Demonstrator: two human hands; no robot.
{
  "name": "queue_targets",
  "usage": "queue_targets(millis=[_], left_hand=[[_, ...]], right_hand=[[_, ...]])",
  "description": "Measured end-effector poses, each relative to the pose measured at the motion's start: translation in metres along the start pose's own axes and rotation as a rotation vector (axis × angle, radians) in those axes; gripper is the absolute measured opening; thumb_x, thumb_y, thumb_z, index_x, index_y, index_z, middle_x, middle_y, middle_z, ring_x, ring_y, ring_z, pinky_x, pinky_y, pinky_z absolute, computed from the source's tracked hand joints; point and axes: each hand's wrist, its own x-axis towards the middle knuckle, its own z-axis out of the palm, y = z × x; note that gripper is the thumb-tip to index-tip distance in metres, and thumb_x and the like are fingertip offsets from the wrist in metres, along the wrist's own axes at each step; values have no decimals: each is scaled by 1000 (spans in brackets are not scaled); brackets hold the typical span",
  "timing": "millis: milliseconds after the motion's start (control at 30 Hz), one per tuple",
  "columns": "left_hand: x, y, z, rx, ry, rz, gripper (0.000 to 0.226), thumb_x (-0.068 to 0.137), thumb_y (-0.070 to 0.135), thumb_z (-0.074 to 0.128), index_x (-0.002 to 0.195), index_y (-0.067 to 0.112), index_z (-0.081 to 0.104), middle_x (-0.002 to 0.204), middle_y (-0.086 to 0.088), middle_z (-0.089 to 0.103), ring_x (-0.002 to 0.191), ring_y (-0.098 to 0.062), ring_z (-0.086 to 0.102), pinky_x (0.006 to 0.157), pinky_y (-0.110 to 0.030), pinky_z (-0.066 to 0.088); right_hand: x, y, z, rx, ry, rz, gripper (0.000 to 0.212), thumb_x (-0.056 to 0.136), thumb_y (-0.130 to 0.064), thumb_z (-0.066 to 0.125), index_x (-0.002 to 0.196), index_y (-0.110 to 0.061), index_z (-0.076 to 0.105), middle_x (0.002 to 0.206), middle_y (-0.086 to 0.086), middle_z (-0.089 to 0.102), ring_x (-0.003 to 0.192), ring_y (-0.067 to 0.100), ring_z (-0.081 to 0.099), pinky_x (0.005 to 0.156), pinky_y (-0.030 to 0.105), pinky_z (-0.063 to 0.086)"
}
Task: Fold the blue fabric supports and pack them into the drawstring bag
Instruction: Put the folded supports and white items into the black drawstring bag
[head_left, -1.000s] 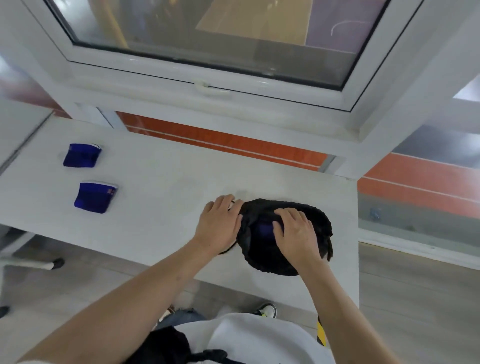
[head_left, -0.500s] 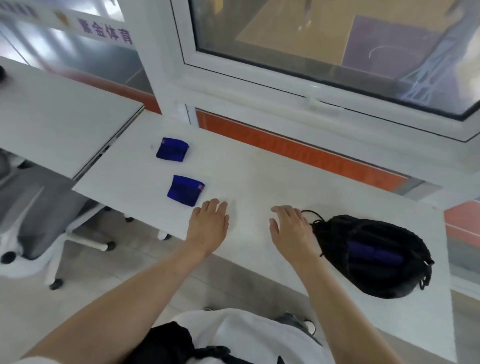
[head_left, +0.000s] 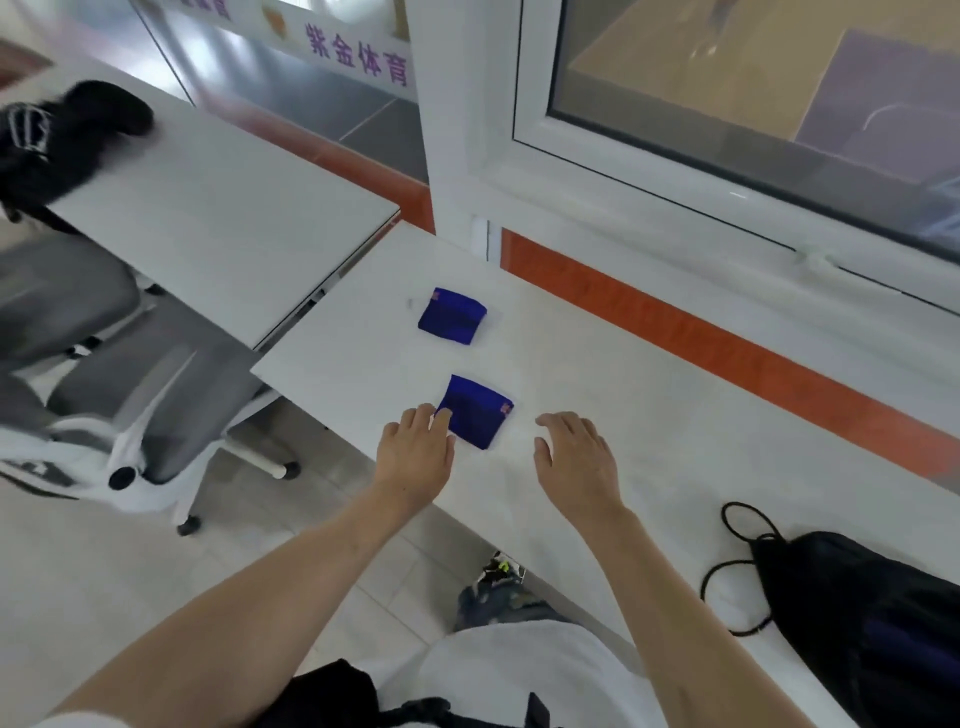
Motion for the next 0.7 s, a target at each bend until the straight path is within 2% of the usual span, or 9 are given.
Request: queue_targets(millis=[133,200,367,500,700], left_hand=[[31,-29,-3,22,-17,-29,44,106,33,39,146,17,47,141,-3,54,121,-24,55,92,-38,47],[46,-37,-3,20,-30,-31,45,106,35,38,148,18,45,143,-3,52,123,-24,54,94,-38,47],[79,-46,2,-3,-106,-12,47,108,34,33,152,18,37,149,-3,46,130,-24,49,103,-39,43],[102,-60,8,-10,-153,29,46,108,34,34,151,19,38,148,-2,47,130,-23,49,102,-39,44],[158,-93,11,27,-203,141,46,107,33,35,149,17,39,145,-5,49,127,-25,50,99,-39,44]], right_hand=[[47,-13,18,23,-49,-24,26,102,-23,52,125,-21,62,122,-4,65,111,17,61,85,27,48],[67,-17,28,39,-81,-28,24,102,-23,50,123,-21,62,120,-4,65,108,17,60,84,29,51],[105,-24,50,15,-174,0,29,102,-28,50,129,-21,60,128,-5,62,115,18,56,92,35,51],[128,-29,68,-14,-239,57,36,103,-32,53,136,-20,55,135,-5,58,122,18,53,97,34,49],[155,-34,104,23,-328,219,56,98,-42,62,147,-19,47,145,-1,50,132,22,48,106,39,46]])
